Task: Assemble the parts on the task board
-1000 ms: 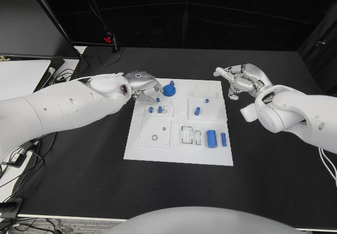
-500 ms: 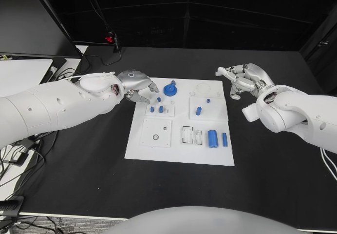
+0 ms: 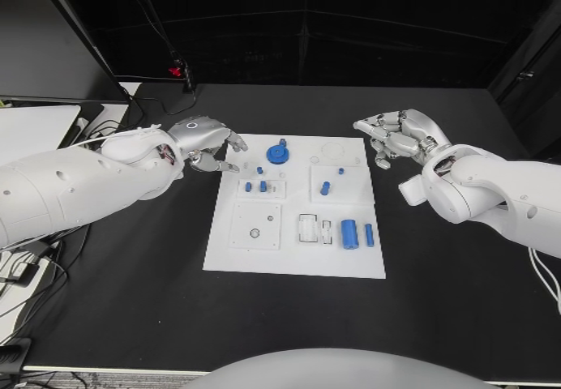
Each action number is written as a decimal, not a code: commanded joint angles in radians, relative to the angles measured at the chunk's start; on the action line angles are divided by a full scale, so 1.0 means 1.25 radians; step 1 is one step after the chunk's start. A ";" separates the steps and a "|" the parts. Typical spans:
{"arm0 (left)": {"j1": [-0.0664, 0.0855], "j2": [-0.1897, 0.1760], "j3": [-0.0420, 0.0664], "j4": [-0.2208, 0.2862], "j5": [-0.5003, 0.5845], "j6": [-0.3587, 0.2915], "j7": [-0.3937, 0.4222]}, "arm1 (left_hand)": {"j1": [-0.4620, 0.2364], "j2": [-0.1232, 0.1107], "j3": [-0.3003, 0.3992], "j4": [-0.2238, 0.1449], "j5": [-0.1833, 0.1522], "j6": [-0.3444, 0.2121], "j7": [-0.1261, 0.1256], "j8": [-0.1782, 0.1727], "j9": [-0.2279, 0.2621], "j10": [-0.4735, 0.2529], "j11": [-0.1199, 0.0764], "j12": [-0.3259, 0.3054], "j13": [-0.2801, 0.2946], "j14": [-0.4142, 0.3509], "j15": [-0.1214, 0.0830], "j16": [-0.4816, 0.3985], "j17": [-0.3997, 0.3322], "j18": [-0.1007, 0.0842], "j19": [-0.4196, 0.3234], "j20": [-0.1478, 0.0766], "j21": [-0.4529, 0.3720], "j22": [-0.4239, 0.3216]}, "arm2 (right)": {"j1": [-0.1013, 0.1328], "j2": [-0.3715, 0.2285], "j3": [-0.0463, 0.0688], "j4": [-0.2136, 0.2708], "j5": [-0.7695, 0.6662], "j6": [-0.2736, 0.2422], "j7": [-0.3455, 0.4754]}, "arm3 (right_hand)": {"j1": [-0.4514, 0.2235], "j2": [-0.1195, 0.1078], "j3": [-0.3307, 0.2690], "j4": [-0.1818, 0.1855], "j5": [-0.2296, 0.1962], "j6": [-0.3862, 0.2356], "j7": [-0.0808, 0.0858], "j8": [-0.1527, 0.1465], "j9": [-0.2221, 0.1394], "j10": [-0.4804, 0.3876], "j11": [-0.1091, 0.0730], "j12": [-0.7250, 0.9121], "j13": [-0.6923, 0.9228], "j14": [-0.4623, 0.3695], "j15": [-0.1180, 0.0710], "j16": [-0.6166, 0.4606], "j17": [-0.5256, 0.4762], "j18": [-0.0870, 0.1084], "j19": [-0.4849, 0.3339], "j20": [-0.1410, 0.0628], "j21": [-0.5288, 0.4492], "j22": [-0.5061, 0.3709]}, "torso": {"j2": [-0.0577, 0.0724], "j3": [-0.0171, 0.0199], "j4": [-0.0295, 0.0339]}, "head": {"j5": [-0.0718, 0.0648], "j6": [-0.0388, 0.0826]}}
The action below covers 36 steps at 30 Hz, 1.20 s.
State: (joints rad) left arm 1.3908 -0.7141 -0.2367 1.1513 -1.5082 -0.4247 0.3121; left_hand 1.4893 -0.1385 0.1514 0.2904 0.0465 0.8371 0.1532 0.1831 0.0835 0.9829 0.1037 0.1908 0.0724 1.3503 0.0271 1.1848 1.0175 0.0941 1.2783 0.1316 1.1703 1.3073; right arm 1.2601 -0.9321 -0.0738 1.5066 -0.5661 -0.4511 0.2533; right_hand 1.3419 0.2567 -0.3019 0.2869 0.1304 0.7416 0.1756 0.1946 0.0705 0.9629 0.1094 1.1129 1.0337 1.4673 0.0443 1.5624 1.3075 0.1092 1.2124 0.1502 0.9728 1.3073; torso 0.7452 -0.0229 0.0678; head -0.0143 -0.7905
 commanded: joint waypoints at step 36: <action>-0.013 -0.087 0.000 0.221 0.993 0.020 0.342 | -0.337 0.058 -0.175 0.005 0.024 -0.203 0.101 0.075 -0.008 -0.294 0.111 0.095 0.001 -0.778 0.166 -0.517 -0.563 0.014 -0.645 0.127 -0.884 -0.454 | 0.024 0.082 0.000 -0.107 -0.744 0.092 -0.169 | 0.236 -0.097 0.032 -0.053 -0.067 0.133 -0.039 -0.023 -0.003 -0.032 -0.006 -0.687 -0.722 0.083 -0.019 0.007 0.211 -0.054 0.228 -0.020 0.338 0.161 | -0.001 -0.0008 0.0050 | -0.058 0.055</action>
State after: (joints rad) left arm 1.3733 -0.8215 -0.2378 1.4234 -0.3176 -0.4172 0.6599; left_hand 1.0734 -0.0667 -0.0724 0.2965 0.0792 0.5877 0.1721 0.2742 0.0726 0.6197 0.2439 0.3066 0.0733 0.3820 0.2339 0.5356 0.3150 0.1229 0.4766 0.2910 0.0651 0.7422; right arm 1.2891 -0.8310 -0.0744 1.3683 -1.3848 -0.3756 0.0895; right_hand 1.6385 0.1438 -0.2557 0.2213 0.0514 0.9045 0.1234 0.1702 0.0681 0.9239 0.1036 0.2582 0.1328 1.4668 0.0264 1.5684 1.3074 0.0458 1.4670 0.1324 1.3993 1.3073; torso 0.7435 -0.0244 0.0743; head -0.0858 -0.7207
